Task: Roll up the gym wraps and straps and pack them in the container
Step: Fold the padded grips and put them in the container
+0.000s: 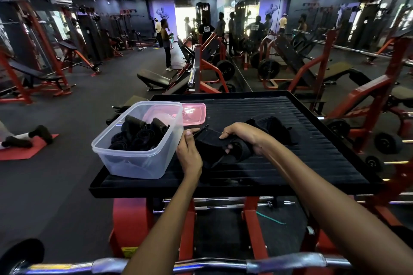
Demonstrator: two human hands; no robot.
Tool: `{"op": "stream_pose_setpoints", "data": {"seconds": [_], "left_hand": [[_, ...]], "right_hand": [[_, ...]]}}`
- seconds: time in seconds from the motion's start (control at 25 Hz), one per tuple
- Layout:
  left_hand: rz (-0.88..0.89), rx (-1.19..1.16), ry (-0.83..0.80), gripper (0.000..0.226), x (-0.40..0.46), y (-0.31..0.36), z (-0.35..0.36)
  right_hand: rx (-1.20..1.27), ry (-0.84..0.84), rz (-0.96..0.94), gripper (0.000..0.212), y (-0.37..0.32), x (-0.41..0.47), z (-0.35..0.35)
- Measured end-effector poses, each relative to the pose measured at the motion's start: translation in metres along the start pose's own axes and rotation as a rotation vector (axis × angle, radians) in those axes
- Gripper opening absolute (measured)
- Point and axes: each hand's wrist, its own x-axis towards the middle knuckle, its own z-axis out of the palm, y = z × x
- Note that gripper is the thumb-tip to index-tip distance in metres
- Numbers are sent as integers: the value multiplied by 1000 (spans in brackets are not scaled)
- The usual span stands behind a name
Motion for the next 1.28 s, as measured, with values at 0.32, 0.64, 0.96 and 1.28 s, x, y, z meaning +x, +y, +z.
{"op": "stream_pose_setpoints", "data": {"seconds": [0.32, 0.64, 0.96, 1.28], "left_hand": [[193, 45, -69, 25, -5, 4, -1], [265, 17, -101, 43, -6, 3, -1], [347, 54, -260, 43, -10, 6, -1], [208, -55, -299, 85, -16, 9, -2]], "right_hand": [[-59, 124, -138, 18, -11, 3, -1], [-50, 25, -180, 12, -4, 6, 2], [-416, 277, -369, 16, 8, 24, 11], [-30, 159, -436, 21, -3, 29, 15]]}}
